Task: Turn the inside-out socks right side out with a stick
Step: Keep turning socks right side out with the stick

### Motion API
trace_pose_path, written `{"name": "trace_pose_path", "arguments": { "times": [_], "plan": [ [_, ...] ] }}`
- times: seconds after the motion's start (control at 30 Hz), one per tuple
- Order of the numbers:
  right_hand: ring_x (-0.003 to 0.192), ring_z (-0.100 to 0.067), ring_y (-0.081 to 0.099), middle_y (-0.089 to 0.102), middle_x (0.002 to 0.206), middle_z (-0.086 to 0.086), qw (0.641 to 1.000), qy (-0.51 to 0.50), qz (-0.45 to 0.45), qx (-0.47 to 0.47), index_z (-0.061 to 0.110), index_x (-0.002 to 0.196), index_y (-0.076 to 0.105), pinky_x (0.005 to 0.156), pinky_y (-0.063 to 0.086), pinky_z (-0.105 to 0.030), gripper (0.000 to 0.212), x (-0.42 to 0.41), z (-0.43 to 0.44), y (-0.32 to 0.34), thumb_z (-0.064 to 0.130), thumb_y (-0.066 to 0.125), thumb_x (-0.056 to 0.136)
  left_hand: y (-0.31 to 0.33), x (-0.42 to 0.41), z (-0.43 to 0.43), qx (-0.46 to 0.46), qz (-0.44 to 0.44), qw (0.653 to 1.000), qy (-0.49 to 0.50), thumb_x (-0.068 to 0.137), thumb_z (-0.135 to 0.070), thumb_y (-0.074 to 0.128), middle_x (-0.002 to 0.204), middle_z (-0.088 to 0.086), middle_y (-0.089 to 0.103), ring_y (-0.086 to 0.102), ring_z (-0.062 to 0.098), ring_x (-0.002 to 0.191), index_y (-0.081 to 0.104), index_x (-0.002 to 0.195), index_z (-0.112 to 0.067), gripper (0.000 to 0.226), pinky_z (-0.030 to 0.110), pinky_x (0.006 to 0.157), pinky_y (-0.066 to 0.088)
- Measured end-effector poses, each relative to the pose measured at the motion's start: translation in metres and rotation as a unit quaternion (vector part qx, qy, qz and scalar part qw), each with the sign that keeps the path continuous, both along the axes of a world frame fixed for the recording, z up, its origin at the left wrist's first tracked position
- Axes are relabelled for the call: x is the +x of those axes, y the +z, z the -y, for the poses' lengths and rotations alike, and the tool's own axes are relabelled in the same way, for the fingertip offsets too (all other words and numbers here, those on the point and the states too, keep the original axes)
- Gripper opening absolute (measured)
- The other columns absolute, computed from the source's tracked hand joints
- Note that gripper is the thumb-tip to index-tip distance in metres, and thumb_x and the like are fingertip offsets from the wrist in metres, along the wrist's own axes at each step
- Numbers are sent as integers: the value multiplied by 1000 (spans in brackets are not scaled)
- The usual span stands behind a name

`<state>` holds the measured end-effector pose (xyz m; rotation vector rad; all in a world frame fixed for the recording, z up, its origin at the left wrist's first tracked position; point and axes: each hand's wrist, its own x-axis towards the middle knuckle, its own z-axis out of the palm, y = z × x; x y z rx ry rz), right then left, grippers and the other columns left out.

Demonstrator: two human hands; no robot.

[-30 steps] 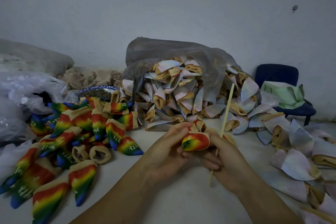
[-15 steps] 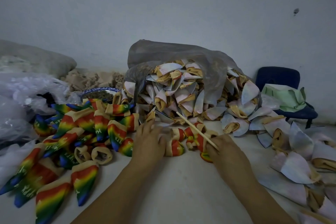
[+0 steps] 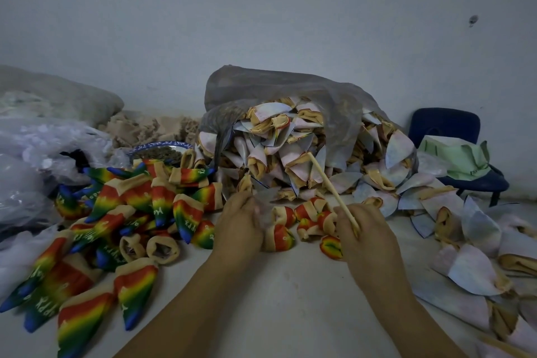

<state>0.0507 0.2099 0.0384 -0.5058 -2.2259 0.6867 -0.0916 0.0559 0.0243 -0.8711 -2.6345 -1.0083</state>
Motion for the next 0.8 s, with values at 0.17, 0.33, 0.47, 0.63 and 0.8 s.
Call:
{"name": "trace_pose_path", "arguments": {
  "times": [0.17,0.33,0.47,0.63,0.8],
  "plan": [
    [86,10,53,58,95,16,991,91,-44,-90,44,103,58,65,39,-2,17,0,8,5,49,49,90,23,26,-3,361,287,882,-101,99,-21,54,102,-11,68,66,5,96,78,86,-22,28,22,94,48],
    [102,13,47,47,118,26,992,116,7,-43,46,133,42,78,38,-6,58,-4,8,4,59,59,79,16,39,-15,323,370,864,-110,56,-58,67,116,5,68,63,26,111,79,89,-31,44,50,104,46],
    [109,1,48,51,121,20,990,136,32,33,41,125,55,84,36,-10,47,-7,8,2,50,64,80,14,38,-15,338,378,849,-145,61,-58,63,102,4,75,70,20,98,79,91,-30,44,54,105,45],
    [100,8,54,60,102,32,988,151,-15,-13,52,103,64,84,42,-9,22,-3,11,2,51,51,85,13,42,-15,337,351,857,-171,70,-63,60,107,-1,74,68,15,105,77,100,-35,45,49,106,45],
    [103,-4,56,60,113,14,991,134,20,15,27,114,67,85,48,-24,34,-8,11,-2,43,48,92,12,47,-16,307,313,876,-203,72,-69,69,122,-11,65,61,4,113,72,101,-52,33,26,94,51]
  ]
}}
